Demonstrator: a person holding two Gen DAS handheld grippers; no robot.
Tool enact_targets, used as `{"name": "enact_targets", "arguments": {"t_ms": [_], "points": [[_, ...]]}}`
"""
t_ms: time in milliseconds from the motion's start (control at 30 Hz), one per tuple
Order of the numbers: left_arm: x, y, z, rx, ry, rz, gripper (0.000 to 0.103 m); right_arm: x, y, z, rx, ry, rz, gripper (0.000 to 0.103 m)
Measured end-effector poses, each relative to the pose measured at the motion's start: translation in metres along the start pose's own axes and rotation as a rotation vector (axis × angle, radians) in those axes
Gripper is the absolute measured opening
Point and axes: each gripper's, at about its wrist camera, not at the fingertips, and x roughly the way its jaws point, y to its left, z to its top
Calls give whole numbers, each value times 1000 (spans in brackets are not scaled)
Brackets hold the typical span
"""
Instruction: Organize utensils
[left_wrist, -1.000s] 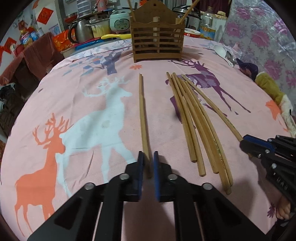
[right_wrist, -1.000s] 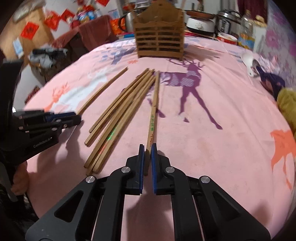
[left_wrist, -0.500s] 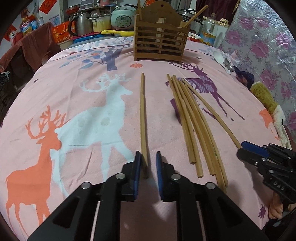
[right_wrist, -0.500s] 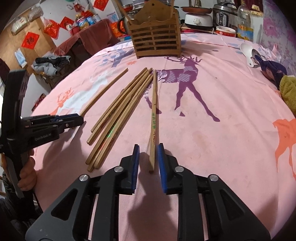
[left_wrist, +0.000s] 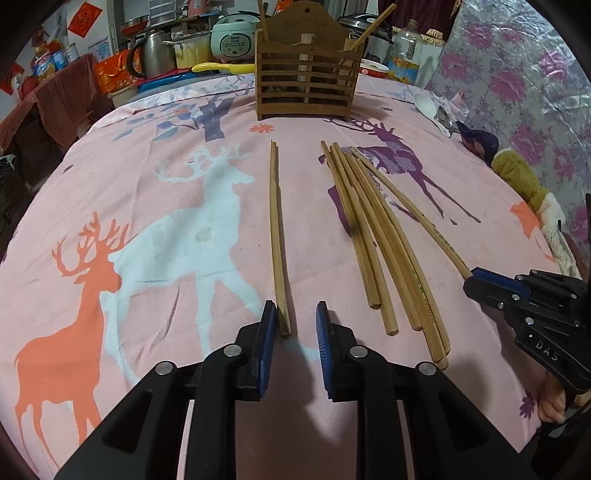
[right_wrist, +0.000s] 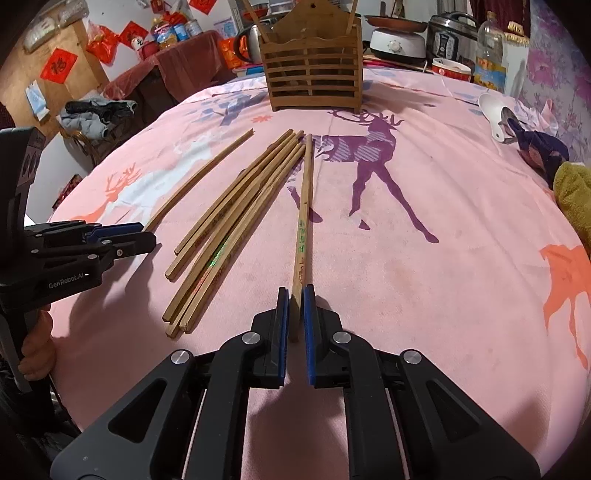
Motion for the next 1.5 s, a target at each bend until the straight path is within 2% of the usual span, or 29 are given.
{"name": "enact_targets", "arguments": {"t_ms": [67,333,533,833,1067,1133,1267,1333,1500], "points": [[-1,1,-1,-5,-5,3,7,0,0,0,7,-3,6,8],[-14,2,10,-18,-51,-3,6,-8,-5,3,38,-44,30,6],[-52,-1,44,-3,-161,15,6,-34,-7,24,51,-139,23,6],[-83,-8,120,-13,-250,-13,6,-76,-7,95,29,-304,13,6],[-86,-17,182,-35,-303,-27,6,-62,-19,158,87,-326,45,7],[-85,-14,193,-50,-318,-29,6,-55,-22,169,96,-321,51,7],[-84,-1,221,-115,-343,-84,6,-42,-31,197,135,-317,52,7],[-88,2,234,-132,-363,-76,6,-40,-33,208,148,-324,48,7],[-122,7,256,-155,-487,-63,6,-57,-29,238,135,-401,33,7]]}}
